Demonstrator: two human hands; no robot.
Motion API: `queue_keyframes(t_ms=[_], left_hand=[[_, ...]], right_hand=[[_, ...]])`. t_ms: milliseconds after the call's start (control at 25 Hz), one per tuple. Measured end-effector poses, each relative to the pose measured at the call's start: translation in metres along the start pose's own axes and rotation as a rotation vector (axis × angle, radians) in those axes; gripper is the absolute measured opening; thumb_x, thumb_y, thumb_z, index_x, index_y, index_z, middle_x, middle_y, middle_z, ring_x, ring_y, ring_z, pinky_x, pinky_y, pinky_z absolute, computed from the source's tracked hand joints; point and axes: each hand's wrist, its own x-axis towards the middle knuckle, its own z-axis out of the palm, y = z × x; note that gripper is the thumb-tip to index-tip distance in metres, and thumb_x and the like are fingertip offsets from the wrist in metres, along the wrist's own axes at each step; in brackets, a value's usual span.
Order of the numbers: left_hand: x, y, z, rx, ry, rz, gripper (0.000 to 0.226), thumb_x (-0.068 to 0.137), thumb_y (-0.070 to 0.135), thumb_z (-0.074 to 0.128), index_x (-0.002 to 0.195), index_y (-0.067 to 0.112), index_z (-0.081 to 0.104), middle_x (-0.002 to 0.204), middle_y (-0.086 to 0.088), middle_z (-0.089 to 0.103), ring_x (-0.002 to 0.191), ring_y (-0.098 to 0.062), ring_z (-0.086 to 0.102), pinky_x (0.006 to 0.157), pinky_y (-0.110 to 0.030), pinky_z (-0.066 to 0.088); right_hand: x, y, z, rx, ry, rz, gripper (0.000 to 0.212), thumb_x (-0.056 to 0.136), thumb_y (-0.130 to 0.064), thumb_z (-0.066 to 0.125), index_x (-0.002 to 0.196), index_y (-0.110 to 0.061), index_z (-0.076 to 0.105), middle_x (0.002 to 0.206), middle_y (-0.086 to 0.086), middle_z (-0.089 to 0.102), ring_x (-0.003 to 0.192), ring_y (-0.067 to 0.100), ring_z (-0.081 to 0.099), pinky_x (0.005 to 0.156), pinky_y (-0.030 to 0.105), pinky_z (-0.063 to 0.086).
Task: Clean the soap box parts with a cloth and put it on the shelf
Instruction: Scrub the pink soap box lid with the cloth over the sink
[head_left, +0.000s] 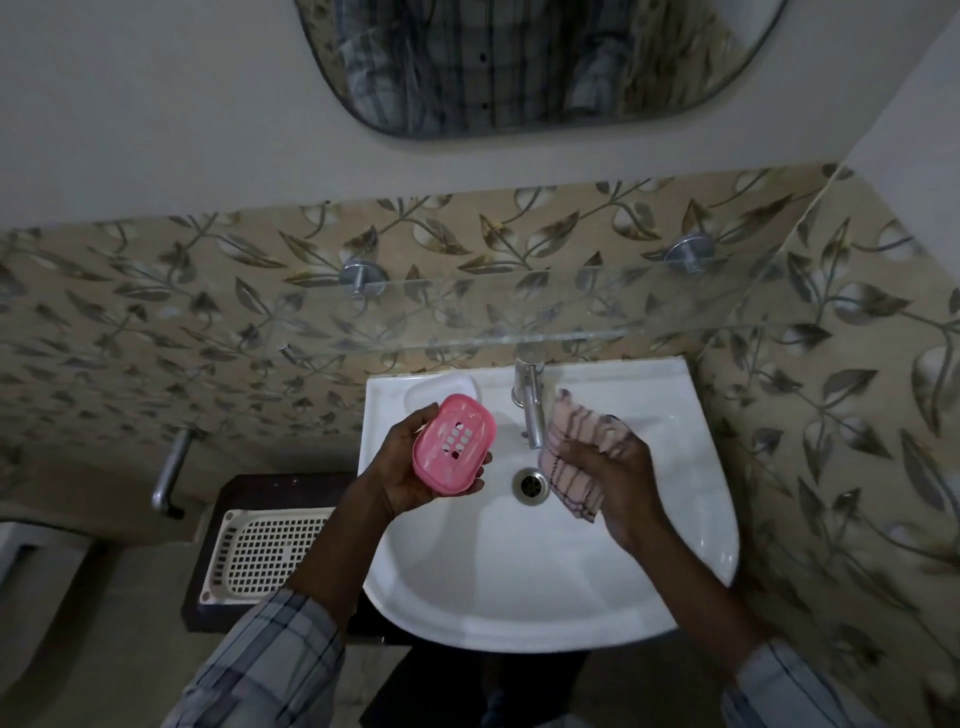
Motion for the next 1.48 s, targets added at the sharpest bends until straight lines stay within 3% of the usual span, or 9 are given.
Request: queue_keyframes(t_ms=[320, 440, 600, 760, 880, 1080, 1240, 1400, 1480], left_hand=[[-0.008, 0.012, 0.022, 0.137, 0.033, -0.032, 0.058, 0.081, 0.054, 0.058, 0.112, 0.006, 0.069, 0.102, -0.019, 0.072, 0.085, -0.034, 0.070, 0.075, -0.042, 0.059], [-0.005, 0.013, 0.024, 0.150, 0.072, -0.022, 0.054, 0.084, 0.054, 0.057, 0.111, 0.008, 0.068, 0.099, -0.018, 0.072, 0.082, -0.033, 0.069, 0.073, -0.042, 0.059], [0.002, 0.011, 0.033, 0.188, 0.090, -0.038, 0.054, 0.091, 0.054, 0.054, 0.106, 0.006, 0.072, 0.092, -0.017, 0.074, 0.078, -0.029, 0.071, 0.073, -0.037, 0.060], [0.008, 0.015, 0.037, 0.180, 0.119, -0.008, 0.050, 0.093, 0.054, 0.053, 0.109, 0.009, 0.066, 0.091, -0.017, 0.073, 0.078, -0.031, 0.069, 0.071, -0.040, 0.060], [0.008, 0.013, 0.038, 0.176, 0.120, -0.015, 0.049, 0.091, 0.051, 0.058, 0.109, 0.007, 0.066, 0.088, -0.017, 0.074, 0.074, -0.029, 0.072, 0.068, -0.037, 0.061], [0.004, 0.003, 0.043, 0.115, 0.106, 0.038, 0.057, 0.094, 0.055, 0.050, 0.120, 0.006, 0.062, 0.104, -0.022, 0.070, 0.091, -0.036, 0.064, 0.081, -0.045, 0.055], [0.005, -0.014, 0.051, 0.097, 0.126, 0.137, 0.065, 0.095, 0.060, 0.043, 0.118, 0.002, 0.062, 0.100, -0.020, 0.070, 0.089, -0.031, 0.068, 0.080, -0.041, 0.055], [0.005, -0.024, 0.061, 0.164, 0.129, 0.206, 0.054, 0.099, 0.054, 0.043, 0.112, 0.009, 0.068, 0.102, -0.014, 0.076, 0.087, -0.026, 0.074, 0.077, -0.038, 0.058], [0.001, -0.020, 0.067, 0.180, 0.122, 0.199, 0.052, 0.099, 0.054, 0.042, 0.109, 0.010, 0.069, 0.099, -0.013, 0.077, 0.083, -0.026, 0.075, 0.076, -0.038, 0.057]], right_hand=[[-0.007, -0.006, 0.038, -1.005, -0.640, -1.037, 0.049, 0.073, 0.020, 0.069, 0.118, 0.001, 0.069, 0.121, 0.021, 0.067, 0.114, 0.034, 0.064, 0.097, 0.045, 0.052], [0.003, -0.005, 0.041, -1.006, -0.537, -0.938, 0.041, 0.074, 0.014, 0.060, 0.112, 0.005, 0.070, 0.115, 0.026, 0.066, 0.108, 0.038, 0.065, 0.088, 0.049, 0.056], [0.006, -0.002, 0.044, -1.096, -0.777, -1.094, 0.047, 0.068, 0.018, 0.065, 0.111, 0.001, 0.071, 0.114, 0.020, 0.069, 0.108, 0.035, 0.063, 0.094, 0.044, 0.051], [0.014, -0.008, 0.041, -1.064, -0.561, -0.896, 0.047, 0.064, 0.016, 0.064, 0.109, 0.003, 0.071, 0.110, 0.022, 0.068, 0.103, 0.039, 0.064, 0.090, 0.048, 0.053], [-0.006, 0.007, 0.045, -1.126, -0.727, -1.068, 0.048, 0.066, 0.010, 0.065, 0.112, -0.004, 0.070, 0.108, 0.017, 0.068, 0.100, 0.035, 0.062, 0.089, 0.039, 0.048], [0.007, -0.022, 0.036, -1.048, -0.405, -0.858, 0.050, 0.068, 0.017, 0.068, 0.115, -0.001, 0.070, 0.111, 0.021, 0.067, 0.101, 0.040, 0.064, 0.076, 0.043, 0.057], [-0.028, -0.007, 0.048, -0.982, -0.631, -0.967, 0.053, 0.072, 0.011, 0.061, 0.123, -0.005, 0.065, 0.118, 0.014, 0.064, 0.104, 0.035, 0.060, 0.082, 0.035, 0.052], [-0.015, -0.018, 0.065, -0.784, -0.155, -0.496, 0.043, 0.078, 0.006, 0.066, 0.120, -0.005, 0.064, 0.113, 0.013, 0.063, 0.107, 0.034, 0.060, 0.086, 0.035, 0.054], [-0.018, -0.025, 0.077, -0.790, -0.102, -0.505, 0.045, 0.077, 0.006, 0.067, 0.120, -0.008, 0.065, 0.114, 0.011, 0.064, 0.108, 0.032, 0.060, 0.087, 0.033, 0.052]])
